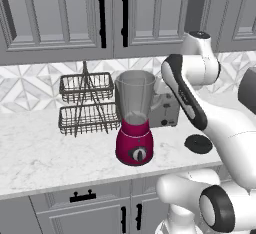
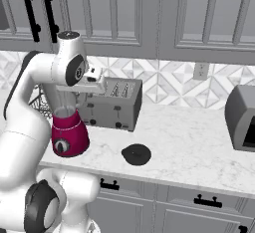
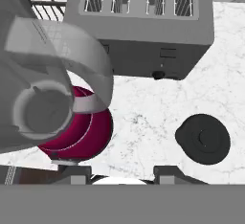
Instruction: Close the lid blender by securely placing the lid on top.
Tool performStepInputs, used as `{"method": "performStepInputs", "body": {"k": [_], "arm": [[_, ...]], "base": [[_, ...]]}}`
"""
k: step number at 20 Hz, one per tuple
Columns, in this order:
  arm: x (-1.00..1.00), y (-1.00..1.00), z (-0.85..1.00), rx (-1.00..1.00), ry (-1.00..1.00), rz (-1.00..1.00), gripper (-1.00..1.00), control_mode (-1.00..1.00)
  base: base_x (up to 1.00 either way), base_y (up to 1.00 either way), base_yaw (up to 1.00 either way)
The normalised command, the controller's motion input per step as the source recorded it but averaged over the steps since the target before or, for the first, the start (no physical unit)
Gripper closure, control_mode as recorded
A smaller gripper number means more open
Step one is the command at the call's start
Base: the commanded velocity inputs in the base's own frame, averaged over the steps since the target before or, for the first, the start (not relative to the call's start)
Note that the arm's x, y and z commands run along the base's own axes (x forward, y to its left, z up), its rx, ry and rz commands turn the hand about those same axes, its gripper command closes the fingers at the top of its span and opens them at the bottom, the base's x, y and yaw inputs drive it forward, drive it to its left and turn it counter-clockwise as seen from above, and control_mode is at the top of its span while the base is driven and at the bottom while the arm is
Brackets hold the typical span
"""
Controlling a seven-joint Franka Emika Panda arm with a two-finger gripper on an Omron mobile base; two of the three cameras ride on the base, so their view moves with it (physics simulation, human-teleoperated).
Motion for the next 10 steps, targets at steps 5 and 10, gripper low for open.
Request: {"method": "performStepInputs", "body": {"k": [5, 10], "arm": [[-0.53, -0.58, -0.07, 0.08, -0.07, -0.13, -1.0, -1.0], [-0.62, -1.0, -0.28, 0.09, -0.18, -0.09, -1.0, -1.0]], "base": [[0.0, 0.0, 0.0], [0.0, 0.0, 0.0]]}}
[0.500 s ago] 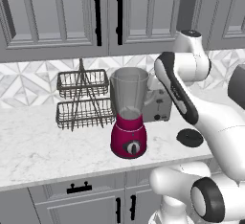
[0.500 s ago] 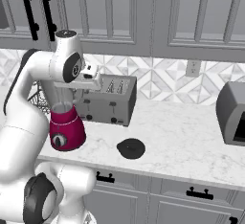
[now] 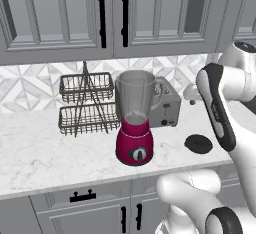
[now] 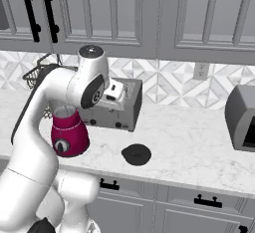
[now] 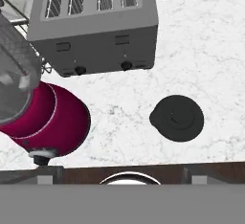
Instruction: Close the lid blender by securely placing the lid on top.
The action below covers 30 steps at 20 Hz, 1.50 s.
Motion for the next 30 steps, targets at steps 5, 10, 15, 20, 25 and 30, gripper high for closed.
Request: {"method": "performStepInputs", "body": {"k": [5, 10, 15, 20, 25, 30], "arm": [[-0.25, -1.0, -0.52, 0.03, -0.1, -0.01, -1.0, -1.0], [0.07, -0.7, -0.47, -0.06, 0.03, -0.01, -1.0, -1.0], [0.38, 0.0, -0.33, -0.05, 0.2, -0.18, -1.0, -1.0], [0.41, 0.0, -0.45, -0.01, 0.1, -0.15, -1.0, -1.0], [0.37, 0.0, -0.29, 0.0, 0.06, -0.11, -1.0, -1.0], [0.2, -0.01, -0.27, 0.0, 0.13, -0.04, -1.0, -1.0]], "base": [[0.0, 0.0, 0.0], [0.0, 0.0, 0.0], [0.0, 0.0, 0.0], [0.0, 0.0, 0.0], [0.0, 0.0, 0.0], [0.0, 0.0, 0.0]]}}
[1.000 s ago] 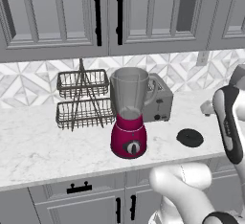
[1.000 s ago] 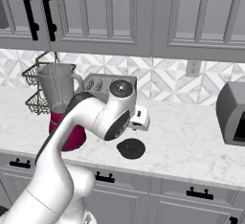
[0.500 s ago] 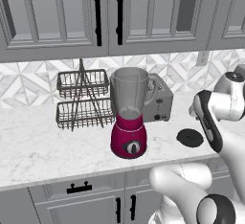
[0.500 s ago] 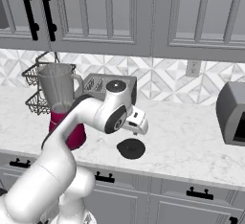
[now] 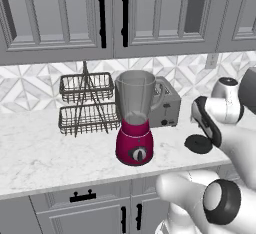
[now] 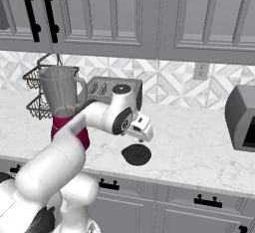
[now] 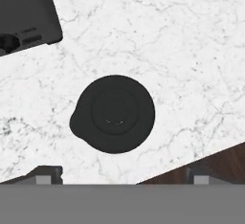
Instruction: Close the lid blender by securely placing the lid on top.
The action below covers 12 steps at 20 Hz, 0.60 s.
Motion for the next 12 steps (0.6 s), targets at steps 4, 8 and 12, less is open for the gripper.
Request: {"method": "performStepInputs", "body": {"k": [4, 8, 12], "arm": [[0.15, -0.06, -0.57, 0.0, 0.14, 0.0, -1.0, -1.0], [0.16, -0.11, -0.38, 0.02, 0.07, 0.0, -1.0, -1.0], [0.21, -0.04, -0.3, 0.04, 0.05, 0.0, -1.0, -1.0]], "base": [[0.0, 0.0, 0.0], [0.0, 0.0, 0.0], [0.0, 0.0, 0.0]]}}
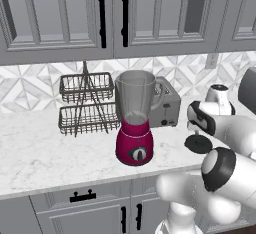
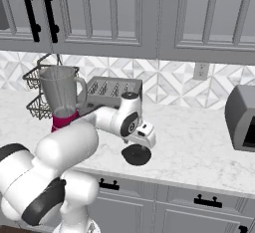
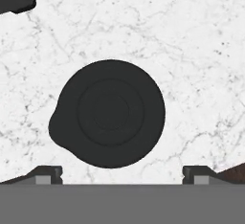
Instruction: Close the lid blender by securely placing the lid on top.
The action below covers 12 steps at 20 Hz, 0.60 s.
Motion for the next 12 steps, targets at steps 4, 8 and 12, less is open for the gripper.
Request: {"method": "performStepInputs", "body": {"k": [4, 8, 12], "arm": [[0.15, -0.04, -0.36, 0.06, 0.06, 0.0, -1.0, -1.0], [0.16, 0.0, -0.31, 0.06, 0.06, 0.0, -1.0, -1.0], [0.23, 0.0, -0.18, 0.02, 0.04, 0.0, -1.0, -1.0]], "base": [[0.0, 0.0, 0.0], [0.0, 0.0, 0.0], [0.0, 0.0, 0.0]]}}
